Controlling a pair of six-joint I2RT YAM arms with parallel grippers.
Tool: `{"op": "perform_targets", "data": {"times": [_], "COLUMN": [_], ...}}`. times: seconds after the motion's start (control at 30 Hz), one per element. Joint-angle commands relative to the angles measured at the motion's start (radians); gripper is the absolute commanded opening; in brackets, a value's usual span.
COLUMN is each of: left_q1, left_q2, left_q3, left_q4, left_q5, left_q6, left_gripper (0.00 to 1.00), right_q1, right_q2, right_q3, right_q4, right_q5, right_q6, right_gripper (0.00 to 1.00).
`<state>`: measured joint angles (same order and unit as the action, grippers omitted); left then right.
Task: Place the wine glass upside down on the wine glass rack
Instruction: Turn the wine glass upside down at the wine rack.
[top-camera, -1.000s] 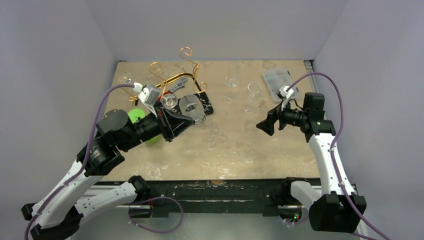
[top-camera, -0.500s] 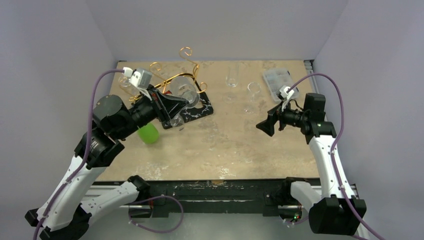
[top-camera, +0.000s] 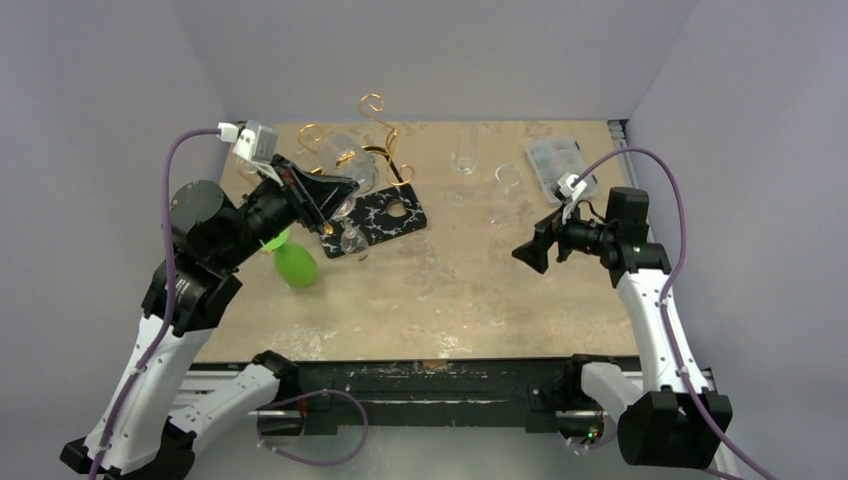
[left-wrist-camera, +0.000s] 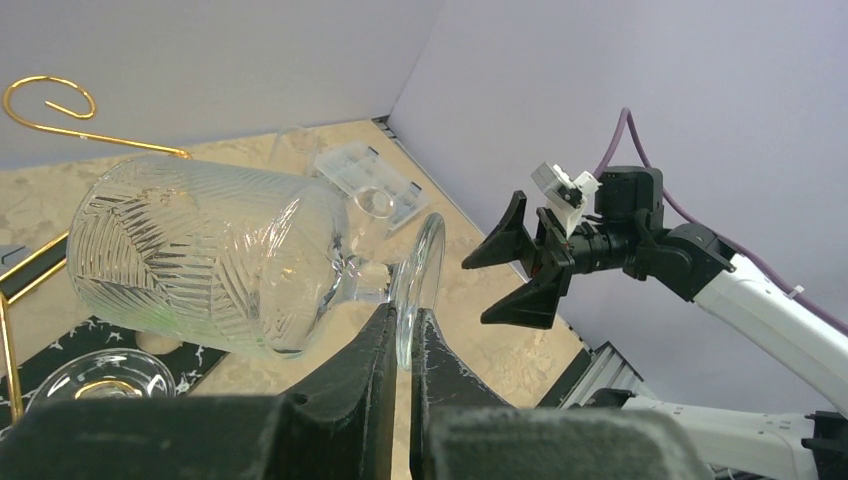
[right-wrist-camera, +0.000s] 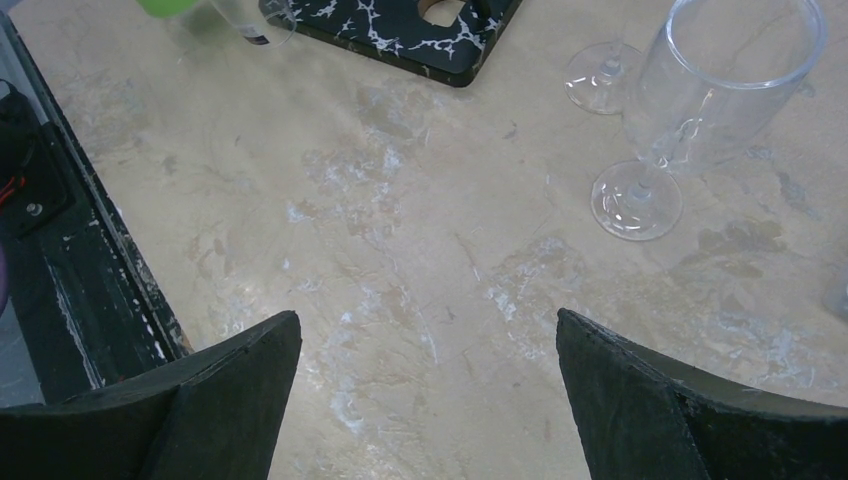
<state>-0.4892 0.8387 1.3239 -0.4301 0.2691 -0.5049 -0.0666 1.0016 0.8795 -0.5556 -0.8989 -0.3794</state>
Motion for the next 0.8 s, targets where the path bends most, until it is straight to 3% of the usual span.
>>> {"op": "perform_targets", "data": {"times": [0.0,0.77], "left_q1": [0.044,0.206], "left_q2": [-0.005,0.013], "left_q3": [0.057,0.075], "left_q4": [0.128,0.179], "left_q5": [0.048,0.130], "left_q6": [-0.002,-0.056], "left_gripper": [0.00,0.00], "right_q1": [-0.003,-0.004], "right_q2": [0.007,0.029], "right_q3": [-0.002,0.004], "right_q4": [0.026,0.016], "right_q5": [0.009,0.011], "right_q6": [-0.016,-0.035], "right_gripper": [0.97,0.96]}}
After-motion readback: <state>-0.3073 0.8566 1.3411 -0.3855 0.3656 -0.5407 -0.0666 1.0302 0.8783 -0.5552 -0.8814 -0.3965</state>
